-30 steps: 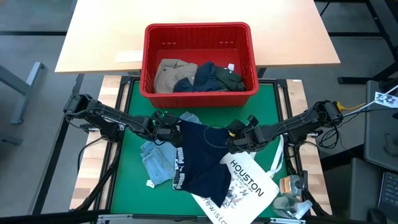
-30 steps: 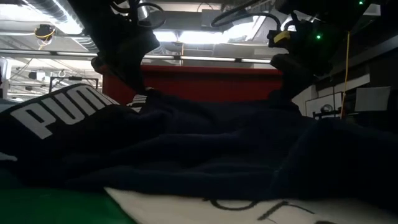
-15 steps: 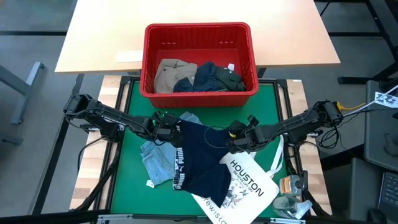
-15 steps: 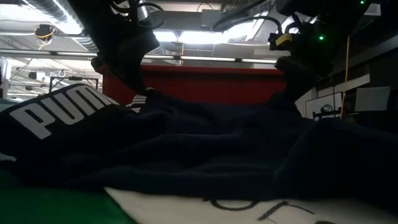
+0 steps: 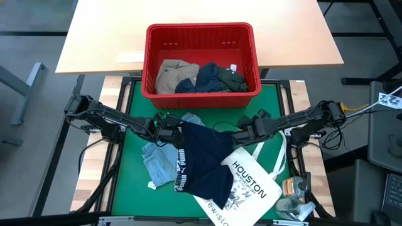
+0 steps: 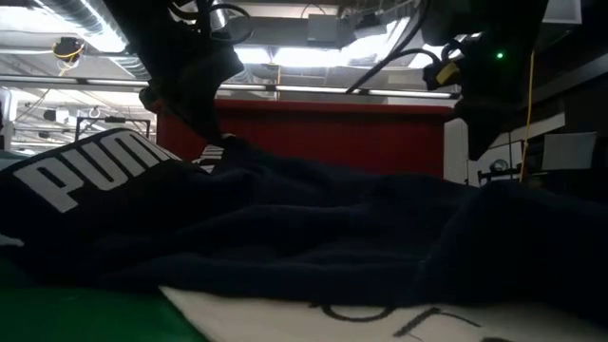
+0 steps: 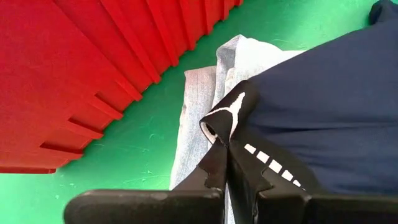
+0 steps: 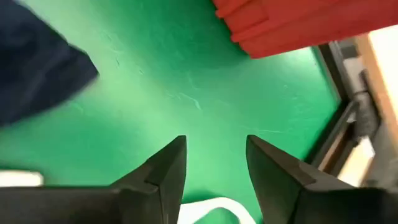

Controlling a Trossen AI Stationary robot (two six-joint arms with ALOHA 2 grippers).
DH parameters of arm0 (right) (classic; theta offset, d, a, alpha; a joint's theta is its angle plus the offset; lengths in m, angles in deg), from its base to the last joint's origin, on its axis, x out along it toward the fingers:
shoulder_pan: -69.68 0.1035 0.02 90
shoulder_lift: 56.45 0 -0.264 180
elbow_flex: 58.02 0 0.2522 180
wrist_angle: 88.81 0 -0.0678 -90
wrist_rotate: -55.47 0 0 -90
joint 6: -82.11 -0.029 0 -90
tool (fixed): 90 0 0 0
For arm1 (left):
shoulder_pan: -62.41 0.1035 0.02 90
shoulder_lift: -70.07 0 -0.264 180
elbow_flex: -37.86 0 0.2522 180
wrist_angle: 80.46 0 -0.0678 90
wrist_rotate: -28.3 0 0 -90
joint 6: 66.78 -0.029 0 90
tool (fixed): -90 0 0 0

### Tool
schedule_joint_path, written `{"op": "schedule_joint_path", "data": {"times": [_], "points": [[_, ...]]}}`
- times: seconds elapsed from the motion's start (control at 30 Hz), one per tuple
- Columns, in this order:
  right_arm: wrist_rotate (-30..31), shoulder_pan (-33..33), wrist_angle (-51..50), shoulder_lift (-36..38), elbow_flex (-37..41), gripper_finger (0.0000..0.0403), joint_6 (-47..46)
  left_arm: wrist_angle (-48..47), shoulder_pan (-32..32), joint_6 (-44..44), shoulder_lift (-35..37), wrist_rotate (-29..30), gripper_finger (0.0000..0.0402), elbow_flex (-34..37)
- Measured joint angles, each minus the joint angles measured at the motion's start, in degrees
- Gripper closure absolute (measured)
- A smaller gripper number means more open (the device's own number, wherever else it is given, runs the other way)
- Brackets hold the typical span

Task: Fold Laundry from Bin
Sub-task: Fold the dark blue boxer shorts

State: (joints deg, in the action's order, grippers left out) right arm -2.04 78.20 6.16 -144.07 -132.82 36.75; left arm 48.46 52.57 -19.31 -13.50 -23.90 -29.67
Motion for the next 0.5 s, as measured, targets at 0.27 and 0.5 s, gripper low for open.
{"op": "schedule_joint_path", "data": {"times": [0.27, 0.5], "points": [[-6.6, -0.8, 4.1, 0.0, -0.3, 0.0251, 7.3, 0.0, 0.0, 0.0, 0.0, 0.0, 0.0401, 0.0], [-21.7, -0.7, 24.2, 0.0, -0.3, 0.0265, 30.0, 0.0, 0.0, 0.0, 0.0, 0.0, 0.0401, 0.0]]}}
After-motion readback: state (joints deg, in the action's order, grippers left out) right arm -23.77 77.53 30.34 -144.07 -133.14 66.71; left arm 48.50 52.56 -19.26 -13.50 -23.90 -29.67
